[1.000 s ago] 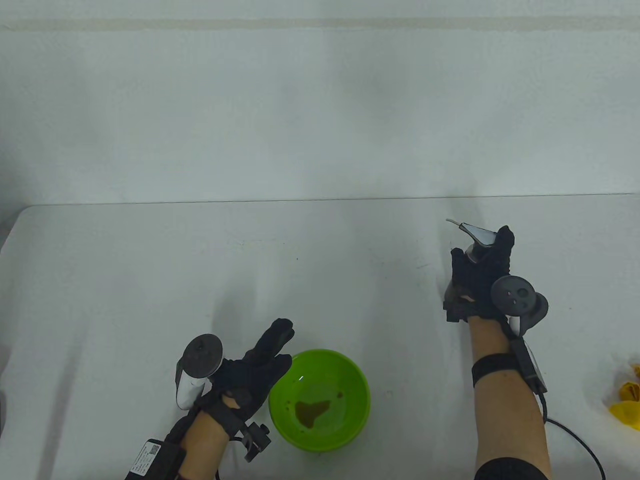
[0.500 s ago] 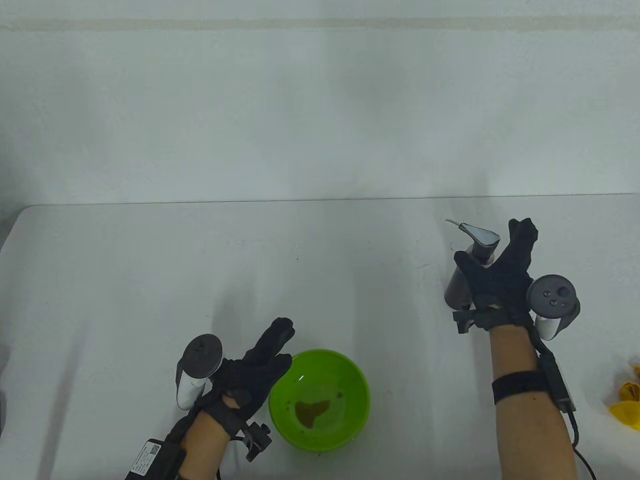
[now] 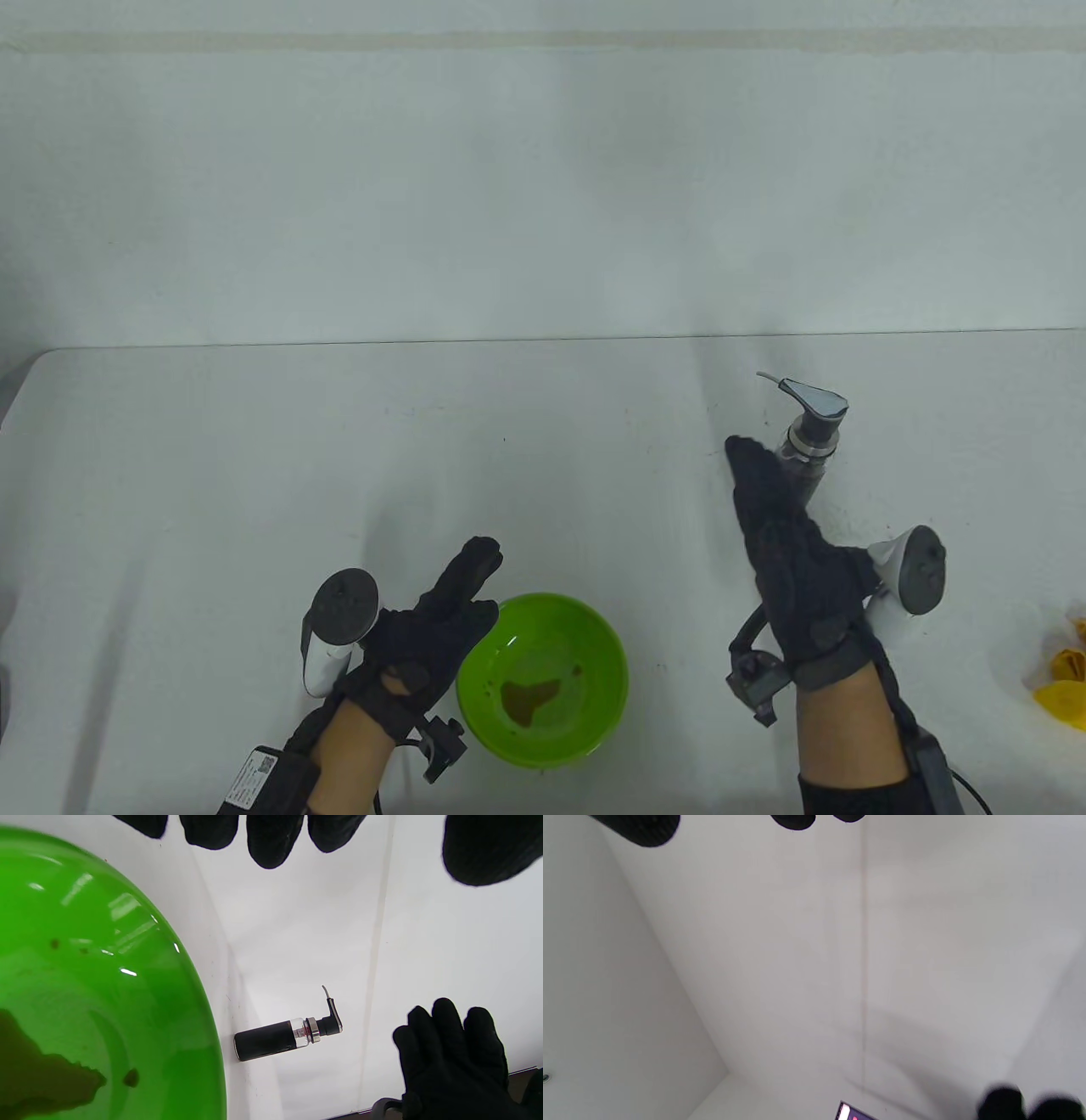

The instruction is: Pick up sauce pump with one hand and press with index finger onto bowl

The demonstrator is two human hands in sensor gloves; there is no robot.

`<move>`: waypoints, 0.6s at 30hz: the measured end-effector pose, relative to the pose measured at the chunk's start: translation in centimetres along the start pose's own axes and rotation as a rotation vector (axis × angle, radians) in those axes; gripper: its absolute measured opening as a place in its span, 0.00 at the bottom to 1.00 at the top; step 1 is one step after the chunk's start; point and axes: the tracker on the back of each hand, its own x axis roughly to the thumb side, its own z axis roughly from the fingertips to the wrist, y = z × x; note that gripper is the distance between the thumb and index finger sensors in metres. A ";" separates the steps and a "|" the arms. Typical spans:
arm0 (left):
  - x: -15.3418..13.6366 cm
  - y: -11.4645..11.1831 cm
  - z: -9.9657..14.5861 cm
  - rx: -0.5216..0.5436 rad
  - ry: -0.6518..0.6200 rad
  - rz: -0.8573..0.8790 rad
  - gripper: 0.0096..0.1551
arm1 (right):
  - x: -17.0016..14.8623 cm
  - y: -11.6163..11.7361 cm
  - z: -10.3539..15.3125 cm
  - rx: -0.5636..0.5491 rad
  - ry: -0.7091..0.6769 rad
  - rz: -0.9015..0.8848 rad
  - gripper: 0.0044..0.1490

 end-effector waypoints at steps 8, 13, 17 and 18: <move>0.2 -0.2 0.2 0.023 -0.026 -0.009 0.54 | -7.0 6.7 0.5 0.225 0.238 -0.087 0.50; 0.2 -0.1 0.2 0.020 -0.020 -0.015 0.54 | -9.7 8.7 0.7 0.334 0.327 -0.033 0.50; 0.1 -0.1 0.2 0.021 -0.011 -0.023 0.54 | -10.9 8.9 0.6 0.356 0.363 -0.007 0.49; 0.2 -0.1 0.2 0.021 -0.009 -0.025 0.54 | -11.1 8.8 0.6 0.349 0.367 -0.003 0.49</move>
